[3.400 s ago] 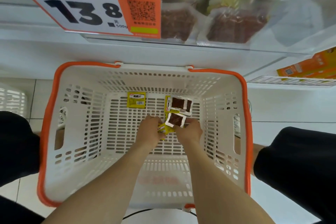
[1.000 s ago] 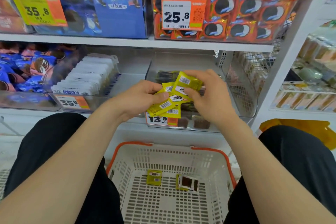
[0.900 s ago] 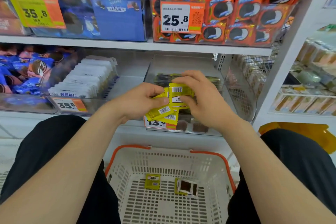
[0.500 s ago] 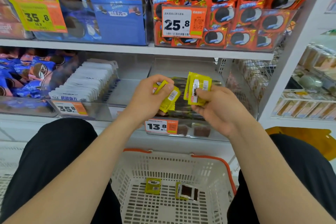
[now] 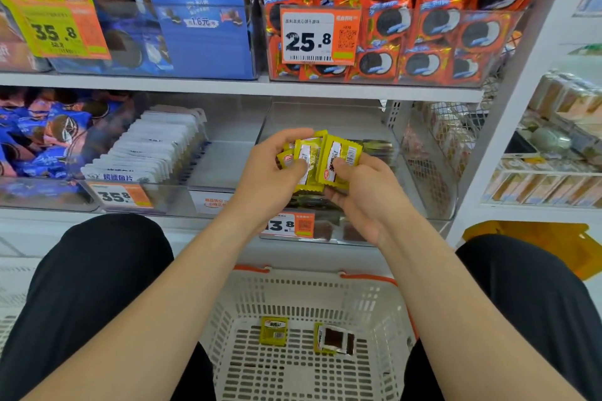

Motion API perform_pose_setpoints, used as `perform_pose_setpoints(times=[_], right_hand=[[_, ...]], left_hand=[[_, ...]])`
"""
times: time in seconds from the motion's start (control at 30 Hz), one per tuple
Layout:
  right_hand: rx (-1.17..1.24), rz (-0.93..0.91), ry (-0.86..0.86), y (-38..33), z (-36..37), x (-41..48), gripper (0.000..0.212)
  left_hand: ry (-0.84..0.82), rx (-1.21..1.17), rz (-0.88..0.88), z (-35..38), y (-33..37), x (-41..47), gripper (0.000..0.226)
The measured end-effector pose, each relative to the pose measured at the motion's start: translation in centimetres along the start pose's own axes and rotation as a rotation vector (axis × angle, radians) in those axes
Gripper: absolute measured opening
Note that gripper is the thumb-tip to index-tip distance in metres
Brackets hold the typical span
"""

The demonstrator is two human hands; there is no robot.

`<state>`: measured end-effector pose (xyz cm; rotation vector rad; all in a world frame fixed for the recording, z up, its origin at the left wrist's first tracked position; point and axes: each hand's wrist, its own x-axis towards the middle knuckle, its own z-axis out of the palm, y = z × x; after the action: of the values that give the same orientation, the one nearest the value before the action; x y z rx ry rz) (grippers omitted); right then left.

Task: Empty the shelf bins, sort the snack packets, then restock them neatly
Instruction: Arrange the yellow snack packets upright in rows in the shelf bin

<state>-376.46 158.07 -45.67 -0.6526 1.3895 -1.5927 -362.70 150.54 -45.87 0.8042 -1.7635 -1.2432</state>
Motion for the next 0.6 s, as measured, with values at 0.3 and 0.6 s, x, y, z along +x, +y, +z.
perform_pose_setpoints(times=[0.3,0.6], right_hand=[[0.036,-0.061,0.039,0.4,0.0,-0.3,0.023],[-0.106,-0.103,0.080,0.2,0.9,-0.7,0.024]], left_hand=[[-0.062,-0.143,-0.065,0.2,-0.8,0.3,0.027],[0.058,-0.455,-0.218,2.2,0.4,-0.2,0.024]])
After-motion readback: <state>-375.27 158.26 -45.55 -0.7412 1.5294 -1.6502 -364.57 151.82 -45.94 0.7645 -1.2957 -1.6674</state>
